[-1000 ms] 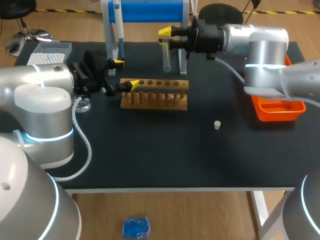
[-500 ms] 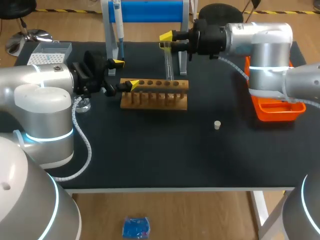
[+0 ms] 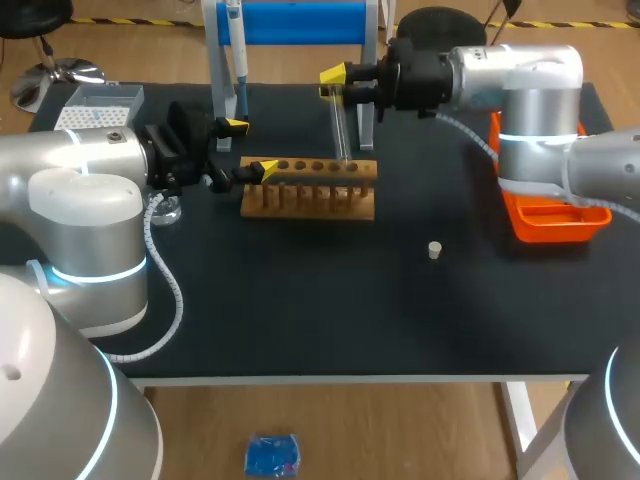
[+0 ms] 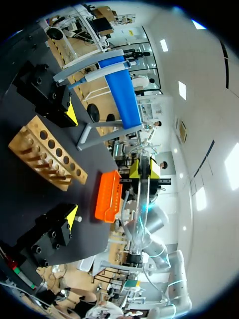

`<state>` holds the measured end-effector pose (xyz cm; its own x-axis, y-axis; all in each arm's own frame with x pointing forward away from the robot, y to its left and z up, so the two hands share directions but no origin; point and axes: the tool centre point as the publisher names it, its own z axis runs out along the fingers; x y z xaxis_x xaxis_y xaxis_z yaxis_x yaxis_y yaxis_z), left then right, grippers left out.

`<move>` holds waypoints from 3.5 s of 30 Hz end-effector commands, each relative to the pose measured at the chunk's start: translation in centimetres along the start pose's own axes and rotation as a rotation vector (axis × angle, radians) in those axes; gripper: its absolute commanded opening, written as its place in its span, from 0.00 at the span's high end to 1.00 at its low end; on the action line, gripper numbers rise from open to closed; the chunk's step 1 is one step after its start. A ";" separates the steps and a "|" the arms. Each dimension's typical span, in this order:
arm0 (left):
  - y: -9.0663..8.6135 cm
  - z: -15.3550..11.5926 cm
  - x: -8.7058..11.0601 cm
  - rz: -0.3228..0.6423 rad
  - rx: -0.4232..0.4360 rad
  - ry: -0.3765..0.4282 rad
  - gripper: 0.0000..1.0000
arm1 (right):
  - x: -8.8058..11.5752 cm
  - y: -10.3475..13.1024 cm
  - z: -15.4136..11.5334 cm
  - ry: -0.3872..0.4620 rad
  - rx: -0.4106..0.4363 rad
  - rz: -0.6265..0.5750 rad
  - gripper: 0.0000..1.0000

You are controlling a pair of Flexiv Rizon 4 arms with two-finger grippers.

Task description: Invert the test tube, pick up the pipette, mount the tip to pipette, aspirate from beaker and dispense into the tube, eject the tip, return the pipette, and cap with the stopper.

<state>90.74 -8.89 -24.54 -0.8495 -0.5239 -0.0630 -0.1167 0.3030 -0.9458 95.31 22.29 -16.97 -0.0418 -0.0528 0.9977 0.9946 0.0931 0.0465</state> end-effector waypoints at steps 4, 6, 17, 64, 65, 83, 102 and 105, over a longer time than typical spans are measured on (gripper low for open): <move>-1.4 0.2 0.2 0.203 0.010 -0.022 0.00 | 0.0 0.1 0.0 -0.001 0.003 0.000 1.00; -3.1 0.4 1.4 0.588 0.036 -0.024 0.00 | 0.0 0.1 0.0 -0.001 0.003 0.000 1.00; -4.2 0.3 3.3 1.001 0.401 -0.076 0.00 | 0.0 0.1 0.0 -0.001 0.003 0.000 1.00; -8.9 1.4 5.6 2.132 0.324 0.265 0.00 | 0.0 0.1 0.0 -0.001 0.003 0.000 1.00; -8.9 1.5 5.6 2.134 0.332 0.255 0.00 | 0.0 0.1 0.0 -0.001 0.003 0.000 1.00; -8.5 2.1 6.3 1.756 0.376 0.114 0.00 | 0.0 0.1 0.0 -0.001 0.003 0.000 1.00; -8.7 2.9 5.9 1.464 0.503 0.062 0.00 | 0.0 0.1 0.0 -0.001 0.003 0.000 1.00; -8.9 2.9 5.8 1.447 0.509 0.049 0.00 | 0.0 0.1 0.0 -0.001 0.003 0.000 1.00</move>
<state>88.24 -16.84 -17.28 -0.1054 -0.0039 -0.9944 0.9733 0.2047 -0.1039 95.36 22.29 -16.99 -0.0415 -0.0526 0.9978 0.9943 0.0955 0.0464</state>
